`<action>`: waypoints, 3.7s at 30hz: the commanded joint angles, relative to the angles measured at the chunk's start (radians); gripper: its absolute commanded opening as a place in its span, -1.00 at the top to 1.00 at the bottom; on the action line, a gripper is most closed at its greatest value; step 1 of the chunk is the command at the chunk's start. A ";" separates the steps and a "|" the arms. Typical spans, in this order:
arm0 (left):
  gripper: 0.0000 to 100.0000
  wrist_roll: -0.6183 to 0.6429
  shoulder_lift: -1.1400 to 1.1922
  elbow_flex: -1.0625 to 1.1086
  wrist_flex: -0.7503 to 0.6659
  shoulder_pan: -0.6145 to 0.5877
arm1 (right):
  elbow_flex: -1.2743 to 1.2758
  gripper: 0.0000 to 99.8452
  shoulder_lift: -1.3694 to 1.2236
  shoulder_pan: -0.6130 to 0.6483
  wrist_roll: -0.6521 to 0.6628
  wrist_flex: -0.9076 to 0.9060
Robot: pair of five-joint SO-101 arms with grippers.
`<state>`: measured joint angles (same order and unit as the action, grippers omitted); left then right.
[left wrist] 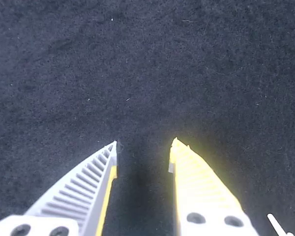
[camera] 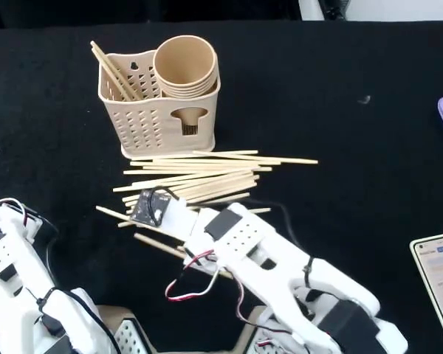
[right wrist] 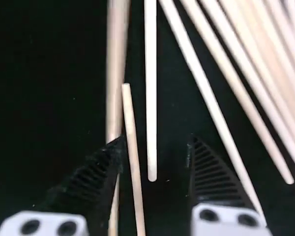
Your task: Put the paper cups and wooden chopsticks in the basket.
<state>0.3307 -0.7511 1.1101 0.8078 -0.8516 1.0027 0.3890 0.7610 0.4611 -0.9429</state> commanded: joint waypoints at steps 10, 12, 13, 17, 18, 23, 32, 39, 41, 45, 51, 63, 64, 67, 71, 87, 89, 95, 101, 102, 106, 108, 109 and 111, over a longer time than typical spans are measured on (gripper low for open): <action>0.64 0.011 -0.025 -0.053 -0.015 0.001 | -0.200 0.60 -0.153 0.060 0.000 0.021; 0.64 0.011 -0.025 -0.053 -0.015 0.001 | -0.251 0.60 -0.199 0.077 0.000 0.021; 0.64 0.011 -0.025 -0.053 -0.015 0.001 | -0.275 0.60 -0.226 0.078 0.000 0.021; 0.64 0.011 -0.025 -0.053 -0.015 0.001 | -0.366 0.60 -0.366 0.072 0.003 0.023; 0.64 0.011 -0.025 -0.053 -0.015 0.001 | -0.386 0.61 -0.401 0.072 0.002 0.023; 0.64 0.011 -0.025 -0.053 -0.015 0.001 | -0.426 0.79 -0.475 0.074 0.000 0.023; 0.64 0.011 -0.025 -0.053 -0.017 0.001 | -0.315 0.98 -0.240 0.058 -0.061 0.015; 0.64 0.011 -0.025 -0.051 -0.017 0.001 | -0.119 0.98 -0.053 0.060 0.005 0.012; 0.64 0.011 -0.025 -0.051 -0.017 0.002 | -0.070 0.98 -0.015 0.063 0.008 0.003; 0.64 0.011 -0.025 -0.051 -0.017 0.004 | -0.019 0.98 0.041 0.064 0.011 -0.012; 0.64 0.011 -0.025 -0.051 -0.017 0.004 | -0.015 0.98 0.048 0.058 0.015 -0.015; 0.64 0.011 -0.025 -0.051 -0.015 0.004 | 0.062 0.92 0.056 -0.100 0.083 -0.015; 0.64 0.011 -0.025 -0.051 -0.015 0.004 | 0.064 0.87 0.056 -0.117 0.083 -0.015; 0.64 0.011 -0.025 -0.051 -0.017 0.005 | 0.062 0.73 0.056 -0.130 0.086 -0.052; 0.64 0.011 -0.025 -0.051 -0.017 0.007 | 0.062 0.71 0.056 -0.129 0.086 -0.074; 0.64 0.011 -0.025 -0.051 -0.014 0.007 | 0.171 0.90 0.056 -0.132 0.086 0.054; 0.64 0.011 -0.025 -0.051 -0.014 0.007 | 0.168 0.98 0.056 -0.132 0.086 0.051; 0.64 0.011 -0.025 -0.051 -0.015 0.005 | 0.142 0.98 0.079 -0.137 0.080 0.025; 0.64 0.011 -0.025 -0.051 -0.015 0.007 | -0.038 0.98 0.314 -0.137 0.083 -0.256; 0.64 0.011 -0.025 -0.051 -0.015 0.007 | -0.071 0.98 0.367 -0.137 0.083 -0.295; 0.64 0.011 -0.025 -0.051 -0.015 0.002 | -0.130 0.98 0.553 -0.137 0.083 -0.368; 0.64 0.011 -0.025 -0.051 -0.015 0.002 | -0.130 0.98 0.630 -0.137 0.083 -0.370; 0.64 0.011 -0.025 -0.051 -0.015 0.002 | -0.131 0.98 0.665 -0.137 0.081 -0.370; 0.64 0.011 -0.025 -0.051 -0.015 0.004 | -0.139 0.98 0.728 -0.137 0.078 -0.361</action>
<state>0.3307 -0.7511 1.1101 0.8078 -0.8516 0.9214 1.0196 0.6352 0.5393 -1.3034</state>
